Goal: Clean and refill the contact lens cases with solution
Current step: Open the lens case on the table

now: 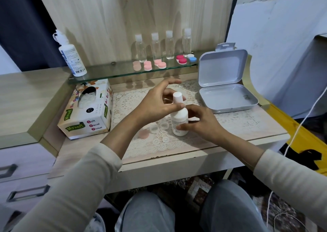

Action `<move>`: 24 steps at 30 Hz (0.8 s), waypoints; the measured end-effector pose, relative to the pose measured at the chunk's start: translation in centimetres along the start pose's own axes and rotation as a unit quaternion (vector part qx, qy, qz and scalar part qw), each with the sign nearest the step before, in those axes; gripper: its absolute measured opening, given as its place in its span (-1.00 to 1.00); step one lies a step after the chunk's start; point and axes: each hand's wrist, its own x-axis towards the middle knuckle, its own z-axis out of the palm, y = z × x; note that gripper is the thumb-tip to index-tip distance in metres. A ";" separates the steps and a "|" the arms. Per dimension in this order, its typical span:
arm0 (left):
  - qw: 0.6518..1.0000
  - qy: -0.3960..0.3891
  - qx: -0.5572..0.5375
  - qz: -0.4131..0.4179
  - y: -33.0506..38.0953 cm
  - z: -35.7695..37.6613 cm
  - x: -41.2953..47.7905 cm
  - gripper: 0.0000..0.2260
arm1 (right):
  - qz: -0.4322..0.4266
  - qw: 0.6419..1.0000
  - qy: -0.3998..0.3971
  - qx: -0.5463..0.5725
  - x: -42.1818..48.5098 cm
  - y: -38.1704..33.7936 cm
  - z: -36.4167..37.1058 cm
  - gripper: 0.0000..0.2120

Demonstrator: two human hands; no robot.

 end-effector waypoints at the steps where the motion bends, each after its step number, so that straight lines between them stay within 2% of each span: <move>1: 1.000 0.000 -0.001 -0.002 0.1 0.2 0.0 -0.50 | -0.002 1.000 0.000 -0.001 0.0 0.0 0.0 -0.59; 7: 0.999 0.045 0.021 0.002 -0.1 0.6 0.8 -0.59 | 0.004 1.000 0.001 0.012 -0.2 -0.1 0.1 -0.58; 10: 0.997 0.061 0.039 -0.003 -0.7 0.1 0.8 -0.57 | 0.002 1.000 0.002 0.006 -0.2 -0.2 0.0 -0.58; 16: 0.997 0.062 0.031 -0.021 -2.2 -1.2 -0.6 -0.63 | 0.002 1.000 0.015 -0.006 -0.5 -0.4 -0.1 -0.55; 19: 0.990 0.100 0.086 -0.048 -4.2 -1.7 -2.0 -0.72 | -0.001 0.999 0.036 -0.017 -0.3 -0.9 -0.6 -0.53; 21: 0.976 0.125 0.160 -0.076 -6.1 -2.0 -3.2 -0.68 | -0.001 0.998 0.064 -0.027 0.4 -1.3 -1.2 -0.52; 24: 0.958 0.119 0.236 -0.115 -8.8 -2.1 -5.0 -0.60 | 0.008 0.993 0.112 -0.041 2.1 -1.7 -2.1 -0.54</move>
